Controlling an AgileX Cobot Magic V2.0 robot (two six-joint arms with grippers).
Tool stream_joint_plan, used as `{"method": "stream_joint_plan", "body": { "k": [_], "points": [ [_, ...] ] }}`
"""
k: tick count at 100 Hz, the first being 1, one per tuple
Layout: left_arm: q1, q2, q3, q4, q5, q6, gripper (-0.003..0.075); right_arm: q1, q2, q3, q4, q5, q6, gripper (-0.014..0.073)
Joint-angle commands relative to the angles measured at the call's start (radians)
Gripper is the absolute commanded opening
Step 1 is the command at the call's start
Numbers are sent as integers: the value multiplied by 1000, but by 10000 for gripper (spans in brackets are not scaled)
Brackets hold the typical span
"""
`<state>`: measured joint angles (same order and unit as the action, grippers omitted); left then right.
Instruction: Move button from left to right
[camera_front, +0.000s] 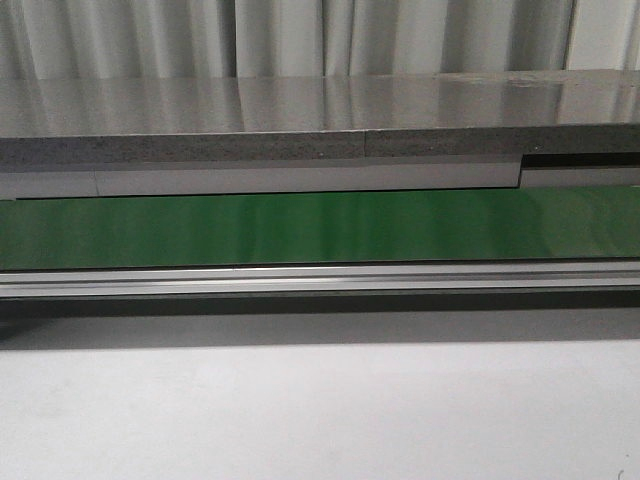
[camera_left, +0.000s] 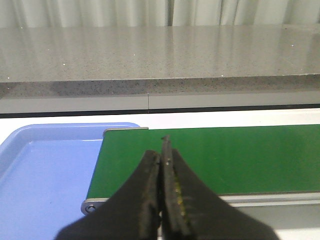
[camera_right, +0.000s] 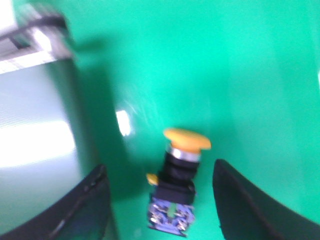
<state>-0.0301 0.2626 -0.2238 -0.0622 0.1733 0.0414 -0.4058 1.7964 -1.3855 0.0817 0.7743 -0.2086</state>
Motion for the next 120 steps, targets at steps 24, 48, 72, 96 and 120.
{"method": "stream_joint_plan", "body": {
  "k": [24,48,72,96,120],
  "points": [
    [-9,9,-28,-9,-84,4,-20,140,-247,-25,104,-124,2,459],
    [-9,9,-28,-9,-84,4,-20,269,-421,69,119,-224,2,458],
    [-9,9,-28,-9,-84,4,-20,369,-657,350,125,-396,2,458],
    [-9,9,-28,-9,-84,4,-20,446,-944,686,125,-572,2,458],
    [-9,9,-28,-9,-84,4,-20,476,-1244,908,128,-646,2,458]
  ]
}}
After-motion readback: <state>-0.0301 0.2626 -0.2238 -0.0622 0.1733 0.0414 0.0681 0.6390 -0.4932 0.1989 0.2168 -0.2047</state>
